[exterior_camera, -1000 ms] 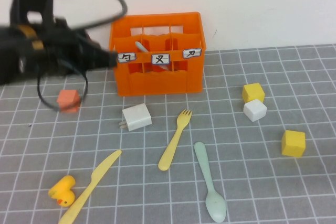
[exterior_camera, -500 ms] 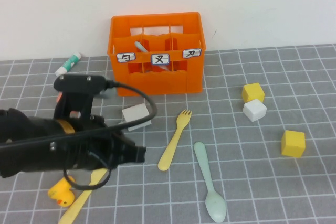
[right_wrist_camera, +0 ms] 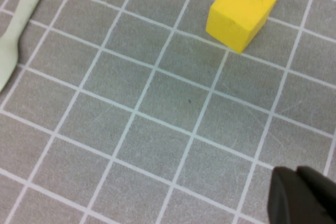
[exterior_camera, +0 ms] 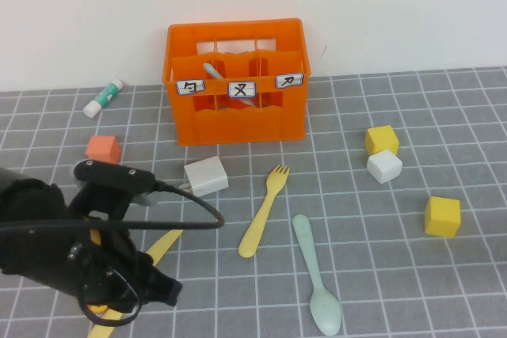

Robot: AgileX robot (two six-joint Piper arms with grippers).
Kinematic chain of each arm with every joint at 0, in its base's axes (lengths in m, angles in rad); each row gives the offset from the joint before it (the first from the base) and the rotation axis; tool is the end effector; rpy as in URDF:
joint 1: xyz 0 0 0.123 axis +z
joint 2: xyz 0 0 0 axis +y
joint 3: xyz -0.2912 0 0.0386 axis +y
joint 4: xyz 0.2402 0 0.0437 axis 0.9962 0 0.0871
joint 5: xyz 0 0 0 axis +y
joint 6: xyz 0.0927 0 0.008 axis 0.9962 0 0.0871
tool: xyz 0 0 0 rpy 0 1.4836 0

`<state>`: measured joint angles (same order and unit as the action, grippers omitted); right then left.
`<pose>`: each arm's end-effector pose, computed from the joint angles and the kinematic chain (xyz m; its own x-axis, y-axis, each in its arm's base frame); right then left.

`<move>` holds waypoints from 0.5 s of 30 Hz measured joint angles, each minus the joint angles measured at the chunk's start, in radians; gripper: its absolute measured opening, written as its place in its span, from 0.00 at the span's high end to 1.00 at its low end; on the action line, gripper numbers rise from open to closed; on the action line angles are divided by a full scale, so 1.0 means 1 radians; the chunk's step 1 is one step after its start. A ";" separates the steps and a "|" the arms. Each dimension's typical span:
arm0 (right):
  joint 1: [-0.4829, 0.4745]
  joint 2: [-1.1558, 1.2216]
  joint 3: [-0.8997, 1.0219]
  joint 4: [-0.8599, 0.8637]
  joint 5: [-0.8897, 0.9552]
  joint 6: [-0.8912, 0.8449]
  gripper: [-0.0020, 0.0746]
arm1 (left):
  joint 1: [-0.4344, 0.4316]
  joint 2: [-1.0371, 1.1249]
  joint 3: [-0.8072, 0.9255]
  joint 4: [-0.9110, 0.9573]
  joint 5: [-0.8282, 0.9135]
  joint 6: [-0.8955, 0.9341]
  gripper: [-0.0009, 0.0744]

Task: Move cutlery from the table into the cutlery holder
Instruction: Pick up the knife

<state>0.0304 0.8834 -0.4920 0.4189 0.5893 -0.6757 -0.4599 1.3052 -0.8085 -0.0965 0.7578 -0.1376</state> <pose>0.1426 0.0254 0.2530 -0.6578 -0.3277 -0.6782 -0.4068 0.9124 -0.0463 0.2028 -0.1073 0.2527 -0.9018 0.2170 -0.3737 0.2864 0.9477 -0.1410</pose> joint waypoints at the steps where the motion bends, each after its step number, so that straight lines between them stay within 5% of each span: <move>1: 0.000 0.000 0.000 0.002 0.000 0.000 0.98 | 0.000 0.006 0.000 0.022 0.007 -0.017 0.78; 5: 0.000 0.000 0.000 0.006 0.000 0.000 0.98 | 0.002 0.036 0.000 0.059 0.039 -0.108 0.67; 15: 0.000 0.000 0.000 0.010 0.004 0.000 0.98 | 0.002 0.116 0.000 0.024 0.050 -0.160 0.65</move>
<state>0.0304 0.8834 -0.4920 0.4288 0.5933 -0.6757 -0.4576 1.4215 -0.8085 -0.0725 0.8079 -0.2974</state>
